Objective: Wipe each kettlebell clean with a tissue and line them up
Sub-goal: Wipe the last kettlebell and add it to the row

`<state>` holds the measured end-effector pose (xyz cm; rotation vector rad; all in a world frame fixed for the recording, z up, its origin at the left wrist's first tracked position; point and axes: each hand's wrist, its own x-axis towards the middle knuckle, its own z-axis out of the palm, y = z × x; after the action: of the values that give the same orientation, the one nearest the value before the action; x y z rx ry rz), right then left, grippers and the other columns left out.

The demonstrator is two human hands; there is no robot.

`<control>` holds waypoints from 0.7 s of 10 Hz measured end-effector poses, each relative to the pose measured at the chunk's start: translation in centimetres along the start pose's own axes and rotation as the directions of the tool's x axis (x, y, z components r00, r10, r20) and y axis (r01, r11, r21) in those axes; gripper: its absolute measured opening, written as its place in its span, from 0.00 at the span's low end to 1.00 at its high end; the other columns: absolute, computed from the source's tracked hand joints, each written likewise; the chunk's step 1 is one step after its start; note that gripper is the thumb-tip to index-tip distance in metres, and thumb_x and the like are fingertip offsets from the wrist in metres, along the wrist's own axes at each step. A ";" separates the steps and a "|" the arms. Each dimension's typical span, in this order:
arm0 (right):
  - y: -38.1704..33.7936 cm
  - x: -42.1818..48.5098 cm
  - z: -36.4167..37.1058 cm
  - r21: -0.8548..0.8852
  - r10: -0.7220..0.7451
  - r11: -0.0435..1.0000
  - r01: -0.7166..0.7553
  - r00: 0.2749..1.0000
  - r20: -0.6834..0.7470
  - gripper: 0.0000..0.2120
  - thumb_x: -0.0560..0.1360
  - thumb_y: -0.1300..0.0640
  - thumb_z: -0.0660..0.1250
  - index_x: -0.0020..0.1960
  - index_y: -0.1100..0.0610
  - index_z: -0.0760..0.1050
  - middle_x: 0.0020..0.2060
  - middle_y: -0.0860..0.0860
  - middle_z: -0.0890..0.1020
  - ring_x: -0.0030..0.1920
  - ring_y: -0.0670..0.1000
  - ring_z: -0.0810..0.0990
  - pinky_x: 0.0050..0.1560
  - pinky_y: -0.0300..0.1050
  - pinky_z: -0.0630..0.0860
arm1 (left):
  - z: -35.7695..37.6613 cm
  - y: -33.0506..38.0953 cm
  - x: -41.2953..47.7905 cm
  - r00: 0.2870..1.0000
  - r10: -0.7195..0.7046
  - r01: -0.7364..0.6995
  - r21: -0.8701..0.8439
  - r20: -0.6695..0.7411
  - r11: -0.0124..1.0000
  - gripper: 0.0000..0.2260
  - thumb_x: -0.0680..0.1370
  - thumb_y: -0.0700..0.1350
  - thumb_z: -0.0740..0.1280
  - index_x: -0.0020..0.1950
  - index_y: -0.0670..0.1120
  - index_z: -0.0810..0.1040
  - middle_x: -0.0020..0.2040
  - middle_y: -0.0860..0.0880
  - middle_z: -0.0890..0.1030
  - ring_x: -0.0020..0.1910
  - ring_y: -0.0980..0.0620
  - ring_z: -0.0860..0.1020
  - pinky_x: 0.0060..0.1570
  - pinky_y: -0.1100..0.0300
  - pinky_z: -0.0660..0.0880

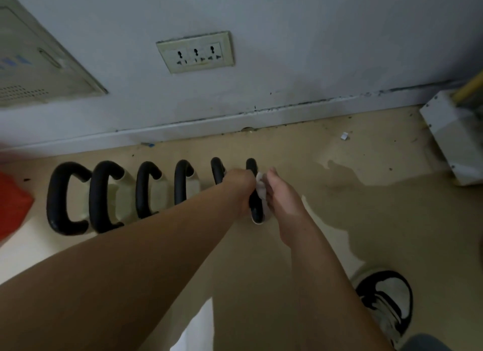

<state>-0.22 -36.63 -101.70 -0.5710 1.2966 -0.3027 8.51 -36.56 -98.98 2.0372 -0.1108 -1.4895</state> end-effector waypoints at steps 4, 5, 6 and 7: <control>1.7 0.4 -0.1 -0.061 -0.114 0.992 0.113 0.993 -0.013 0.24 0.85 0.38 0.51 0.60 0.50 0.81 0.47 0.48 0.81 0.47 0.43 0.78 0.58 0.47 0.68 | -0.4 -2.8 -1.1 0.987 0.139 -0.143 0.045 0.077 0.989 0.15 0.84 0.41 0.56 0.68 0.37 0.72 0.56 0.38 0.76 0.51 0.48 0.73 0.40 0.60 0.74; 1.0 0.7 0.4 -0.046 -0.090 0.995 0.088 0.995 -0.033 0.27 0.85 0.37 0.49 0.62 0.50 0.81 0.51 0.50 0.82 0.52 0.49 0.79 0.59 0.48 0.69 | -0.3 -1.6 -1.3 0.997 -0.001 0.010 -0.108 0.082 0.994 0.07 0.85 0.42 0.54 0.53 0.47 0.71 0.46 0.44 0.76 0.43 0.49 0.75 0.42 0.58 0.75; 0.3 1.2 1.4 0.019 -0.031 0.999 0.033 0.996 -0.079 0.30 0.84 0.35 0.49 0.60 0.56 0.80 0.50 0.53 0.83 0.52 0.52 0.80 0.60 0.49 0.71 | -0.3 -0.6 -1.5 0.995 -0.079 0.092 -0.228 0.066 0.969 0.15 0.85 0.40 0.54 0.40 0.49 0.71 0.36 0.46 0.77 0.34 0.51 0.73 0.37 0.58 0.73; -1.0 1.5 1.9 0.049 0.017 0.999 -0.013 0.995 -0.095 0.32 0.83 0.33 0.51 0.65 0.57 0.77 0.59 0.57 0.83 0.60 0.56 0.80 0.62 0.52 0.74 | 0.0 0.0 -1.5 0.990 -0.126 0.140 -0.317 0.065 0.938 0.17 0.85 0.38 0.54 0.38 0.48 0.72 0.23 0.47 0.77 0.34 0.49 0.74 0.45 0.54 0.74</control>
<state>2.14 -37.81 -102.00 -0.5106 1.3817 -0.3518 7.99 -35.96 -97.71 1.7786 0.2429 -1.5214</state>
